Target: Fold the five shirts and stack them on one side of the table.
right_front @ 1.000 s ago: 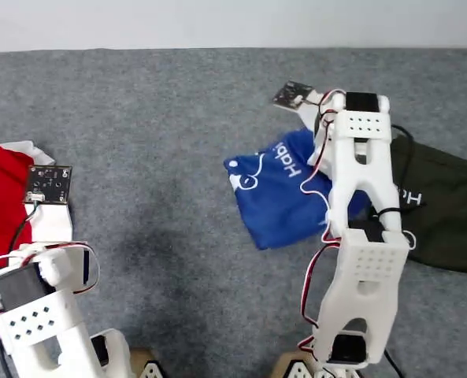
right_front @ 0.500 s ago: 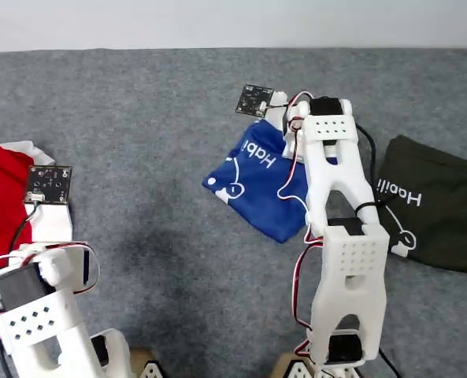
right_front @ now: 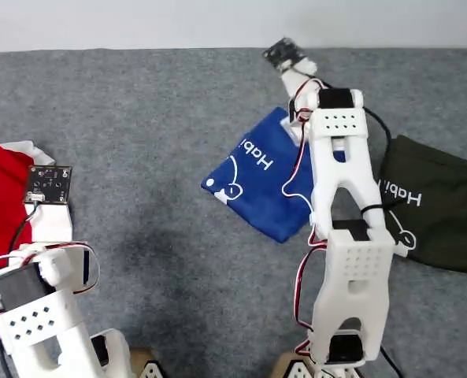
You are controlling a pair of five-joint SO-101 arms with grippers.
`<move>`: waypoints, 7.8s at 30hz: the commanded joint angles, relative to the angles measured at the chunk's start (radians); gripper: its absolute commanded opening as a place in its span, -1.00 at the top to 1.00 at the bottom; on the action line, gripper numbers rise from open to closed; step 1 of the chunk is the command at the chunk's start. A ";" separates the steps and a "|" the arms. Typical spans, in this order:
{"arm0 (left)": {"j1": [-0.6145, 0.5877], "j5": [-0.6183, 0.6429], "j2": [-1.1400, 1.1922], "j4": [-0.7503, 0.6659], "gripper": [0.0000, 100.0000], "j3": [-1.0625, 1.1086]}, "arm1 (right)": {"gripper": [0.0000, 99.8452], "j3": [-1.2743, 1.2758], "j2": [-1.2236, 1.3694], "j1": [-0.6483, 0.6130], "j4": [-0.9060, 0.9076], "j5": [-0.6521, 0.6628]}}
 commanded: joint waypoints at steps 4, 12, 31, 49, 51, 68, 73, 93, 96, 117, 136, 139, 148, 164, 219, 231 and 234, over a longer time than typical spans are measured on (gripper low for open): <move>-0.005 -0.009 -0.011 0.011 0.99 -0.012 | 0.46 -0.063 -0.165 -0.010 0.163 -0.222; -0.008 -0.009 -0.011 0.011 0.99 -0.012 | 0.46 -0.063 -0.252 -0.016 0.354 -0.414; -0.008 -0.009 -0.011 0.011 0.99 -0.012 | 0.46 -0.063 -0.038 -0.102 0.415 -1.065; -0.005 -0.009 -0.011 0.008 0.99 -0.010 | 0.10 -0.063 0.225 -0.102 0.294 -1.142; -0.005 -0.009 -0.011 0.008 0.99 -0.010 | 0.10 -0.063 0.262 -0.104 0.288 -1.142; -0.005 -0.009 -0.011 0.008 0.99 -0.010 | 0.97 -0.144 0.308 -0.097 0.435 -1.089; -0.005 -0.009 -0.011 0.008 0.99 -0.010 | 0.98 -0.338 0.308 -0.094 0.575 -0.996; -0.003 -0.011 -0.011 0.006 0.99 -0.010 | 0.98 -0.084 -0.237 0.173 0.579 -0.302; -0.003 -0.011 -0.011 0.006 0.99 -0.010 | 0.98 0.011 -0.328 0.208 0.579 -0.221; -0.003 -0.009 -0.011 0.006 0.99 -0.010 | 0.98 0.069 -0.473 0.509 0.547 0.247; -0.003 -0.009 -0.011 0.008 0.99 -0.012 | 0.98 0.072 -0.148 0.731 0.306 0.367; -0.003 -0.009 -0.011 0.008 0.99 -0.012 | 0.98 0.069 -0.088 0.759 0.262 0.368; -0.003 -0.009 -0.011 0.008 0.99 -0.012 | 0.46 0.068 -0.251 0.754 0.352 0.362; -0.003 -0.009 -0.011 0.009 0.99 -0.012 | 0.95 0.091 -0.288 0.582 0.575 0.330; -0.003 -0.009 -0.012 0.058 0.99 -0.286 | 0.98 0.051 -0.351 0.397 0.317 0.083; -0.009 -0.078 0.302 0.071 0.91 -0.361 | 0.98 0.064 -0.510 0.389 0.579 0.046; -0.011 -0.075 0.423 0.075 0.76 -0.449 | 0.98 0.086 -0.559 0.401 0.578 0.006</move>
